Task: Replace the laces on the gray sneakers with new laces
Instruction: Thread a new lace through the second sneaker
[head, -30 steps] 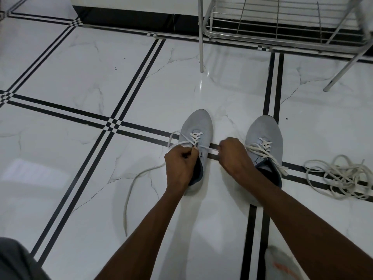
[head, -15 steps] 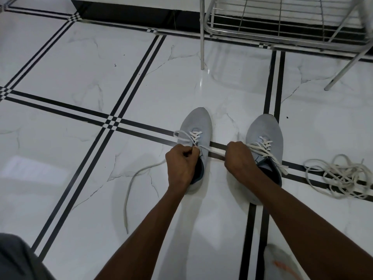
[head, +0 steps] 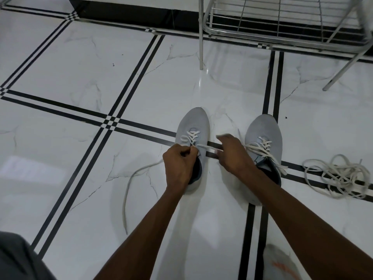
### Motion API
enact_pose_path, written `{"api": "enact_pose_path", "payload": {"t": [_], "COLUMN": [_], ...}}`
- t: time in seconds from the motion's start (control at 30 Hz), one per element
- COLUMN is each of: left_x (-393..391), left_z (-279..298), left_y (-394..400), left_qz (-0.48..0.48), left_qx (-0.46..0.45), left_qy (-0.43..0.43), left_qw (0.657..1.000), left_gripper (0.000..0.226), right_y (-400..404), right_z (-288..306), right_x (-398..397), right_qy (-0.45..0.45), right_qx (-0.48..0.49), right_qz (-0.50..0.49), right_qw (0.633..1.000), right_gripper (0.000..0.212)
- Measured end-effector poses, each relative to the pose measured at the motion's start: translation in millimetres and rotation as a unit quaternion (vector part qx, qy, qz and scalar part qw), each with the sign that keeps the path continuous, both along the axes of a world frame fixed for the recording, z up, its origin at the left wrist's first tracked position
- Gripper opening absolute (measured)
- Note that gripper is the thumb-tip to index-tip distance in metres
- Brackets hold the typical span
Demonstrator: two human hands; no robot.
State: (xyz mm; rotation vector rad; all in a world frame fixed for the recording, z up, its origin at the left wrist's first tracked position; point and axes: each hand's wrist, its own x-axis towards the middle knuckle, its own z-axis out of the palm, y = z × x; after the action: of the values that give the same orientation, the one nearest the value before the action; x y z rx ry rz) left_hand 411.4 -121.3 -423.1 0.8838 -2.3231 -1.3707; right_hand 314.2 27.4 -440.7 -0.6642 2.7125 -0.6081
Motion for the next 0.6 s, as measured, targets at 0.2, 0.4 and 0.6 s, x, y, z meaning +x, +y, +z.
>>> {"api": "enact_pose_path", "payload": {"t": [0.2,0.4,0.6], "left_x": [3,3,4], "left_z": [2,6,7], "left_y": [-4,-3,-4], "left_qz": [-0.002,0.012,0.001], "left_qx": [0.007,0.015,-0.012], "left_qy": [-0.004,0.003,0.015], "left_qw": [1.0,1.0,1.0], "left_gripper": [0.031,0.032,0.025], "right_y": [-30,-6,-21], "right_z": [-1,2,9], "right_x": [2,0,-2], "right_qy": [-0.002,-0.026,-0.132], "right_qx": [0.004,0.09,-0.076], "right_qz": [0.01,-0.024,-0.053], "right_qw": [1.0,0.995,0.987], "right_gripper": [0.017,0.015,0.012]}}
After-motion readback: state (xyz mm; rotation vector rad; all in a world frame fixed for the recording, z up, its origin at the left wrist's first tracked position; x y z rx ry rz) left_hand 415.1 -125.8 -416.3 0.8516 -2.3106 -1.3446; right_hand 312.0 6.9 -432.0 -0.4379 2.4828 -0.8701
